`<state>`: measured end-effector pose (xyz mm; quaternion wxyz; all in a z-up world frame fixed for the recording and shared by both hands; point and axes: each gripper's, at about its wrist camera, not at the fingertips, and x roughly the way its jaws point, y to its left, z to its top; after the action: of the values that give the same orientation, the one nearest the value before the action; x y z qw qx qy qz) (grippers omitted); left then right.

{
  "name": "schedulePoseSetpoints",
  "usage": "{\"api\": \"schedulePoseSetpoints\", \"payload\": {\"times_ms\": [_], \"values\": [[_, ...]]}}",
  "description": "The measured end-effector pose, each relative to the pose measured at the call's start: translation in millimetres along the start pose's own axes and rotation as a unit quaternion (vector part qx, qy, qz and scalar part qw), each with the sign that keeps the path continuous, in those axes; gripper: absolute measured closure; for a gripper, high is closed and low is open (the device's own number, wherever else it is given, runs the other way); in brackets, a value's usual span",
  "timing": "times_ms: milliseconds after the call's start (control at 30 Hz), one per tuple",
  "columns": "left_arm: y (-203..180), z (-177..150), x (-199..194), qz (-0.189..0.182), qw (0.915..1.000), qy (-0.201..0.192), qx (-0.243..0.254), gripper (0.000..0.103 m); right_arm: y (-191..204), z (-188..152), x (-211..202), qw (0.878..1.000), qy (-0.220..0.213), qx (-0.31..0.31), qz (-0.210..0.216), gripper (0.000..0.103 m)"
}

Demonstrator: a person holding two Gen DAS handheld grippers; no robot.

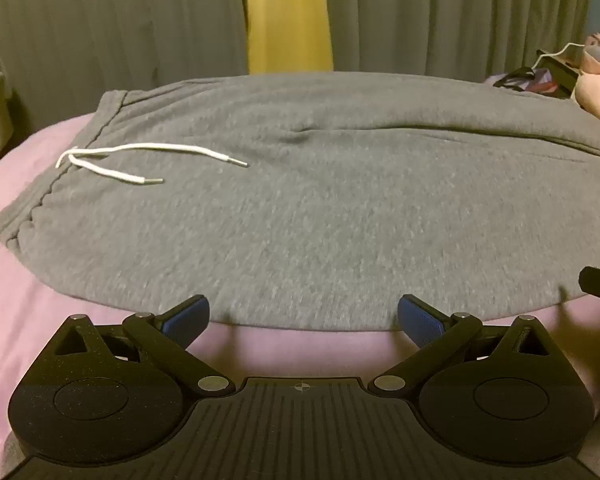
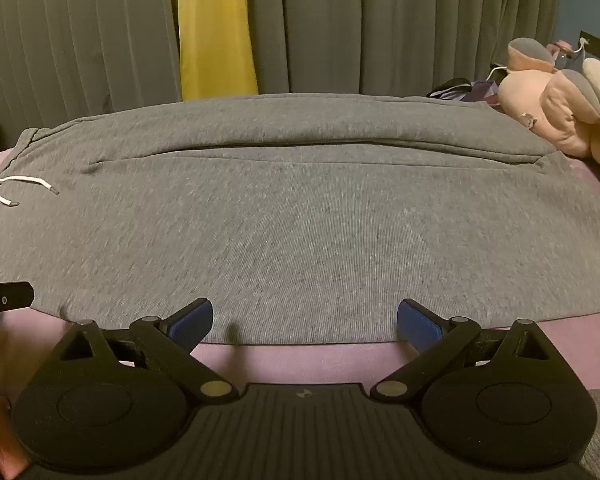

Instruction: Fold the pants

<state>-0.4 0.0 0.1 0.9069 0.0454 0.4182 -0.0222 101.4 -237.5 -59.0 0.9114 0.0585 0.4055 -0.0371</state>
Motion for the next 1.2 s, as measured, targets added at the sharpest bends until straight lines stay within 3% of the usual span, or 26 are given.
{"api": "schedulePoseSetpoints", "payload": {"times_ms": [1200], "values": [[4.3, -2.7, 2.4, 0.002, 0.9999, 0.007, -0.01, 0.0, -1.0, -1.3, -0.8, 1.0, 0.002, -0.003, -0.003, 0.004]]}}
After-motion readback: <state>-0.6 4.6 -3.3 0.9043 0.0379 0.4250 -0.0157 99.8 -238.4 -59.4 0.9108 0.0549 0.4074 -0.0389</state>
